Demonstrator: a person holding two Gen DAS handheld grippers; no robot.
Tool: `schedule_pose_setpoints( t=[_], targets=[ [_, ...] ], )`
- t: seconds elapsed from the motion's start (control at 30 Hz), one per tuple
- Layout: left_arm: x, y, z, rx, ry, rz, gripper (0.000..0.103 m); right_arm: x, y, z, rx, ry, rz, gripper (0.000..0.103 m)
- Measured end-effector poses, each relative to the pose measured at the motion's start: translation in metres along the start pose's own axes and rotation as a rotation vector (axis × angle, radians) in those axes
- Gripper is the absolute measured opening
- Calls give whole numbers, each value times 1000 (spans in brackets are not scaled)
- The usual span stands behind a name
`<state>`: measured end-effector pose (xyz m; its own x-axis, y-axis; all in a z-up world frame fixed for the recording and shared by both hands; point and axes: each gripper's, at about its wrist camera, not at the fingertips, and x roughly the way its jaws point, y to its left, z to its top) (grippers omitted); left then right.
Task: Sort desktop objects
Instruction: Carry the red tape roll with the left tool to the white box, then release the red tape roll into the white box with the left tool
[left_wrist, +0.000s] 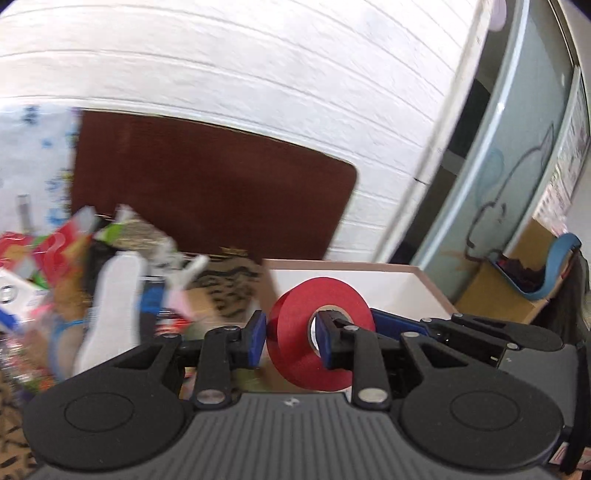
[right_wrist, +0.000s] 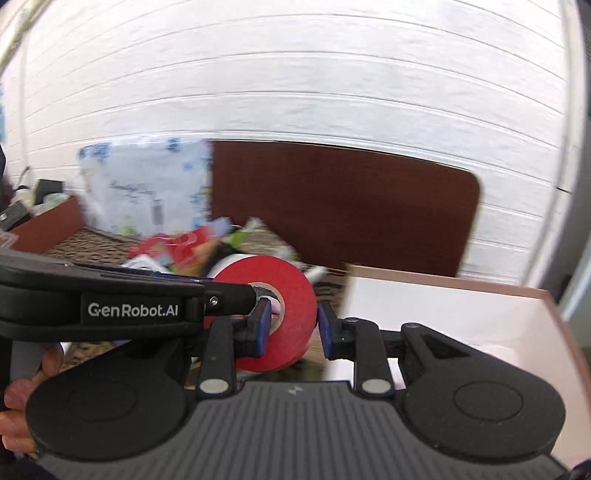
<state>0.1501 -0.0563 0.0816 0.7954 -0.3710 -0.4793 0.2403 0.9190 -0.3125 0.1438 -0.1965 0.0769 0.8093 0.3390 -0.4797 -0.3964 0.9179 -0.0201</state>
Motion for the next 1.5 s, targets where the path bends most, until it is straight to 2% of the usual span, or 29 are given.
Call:
schedule_pose_setpoints(
  t=[0.27,0.57,0.73,0.9,0.93,1.0,1.07,1.17,1.2,1.23,1.5],
  targets=[
    [81,-39,6,-33,157,-24,30,31,-85,-9,82,136,-30,26],
    [159,-44,7,-116,309,2,31,85,-143,-20,148,308,3,26],
    [182,-42,8,-140,338,13,31,112,-159,-22,150,384,28,26],
    [194,-46,6,-82,316,54,29,134,-165,-22,120,449,36,25],
    [196,-46,7,-78,314,46,29,138,-167,-23,124,460,46,19],
    [201,-45,6,-85,324,44,29,144,-166,-23,128,479,50,17],
    [202,-43,7,-79,322,37,36,150,-164,-24,117,495,28,18],
    [198,-44,9,-69,309,-11,63,153,-164,-26,118,511,17,21],
    [196,-46,9,-63,300,-24,71,153,-164,-27,122,515,24,28],
    [195,-50,9,-54,292,-27,72,153,-164,-28,125,515,23,39],
    [194,-58,5,-11,295,-16,77,147,-166,-34,125,520,8,56]
  ],
)
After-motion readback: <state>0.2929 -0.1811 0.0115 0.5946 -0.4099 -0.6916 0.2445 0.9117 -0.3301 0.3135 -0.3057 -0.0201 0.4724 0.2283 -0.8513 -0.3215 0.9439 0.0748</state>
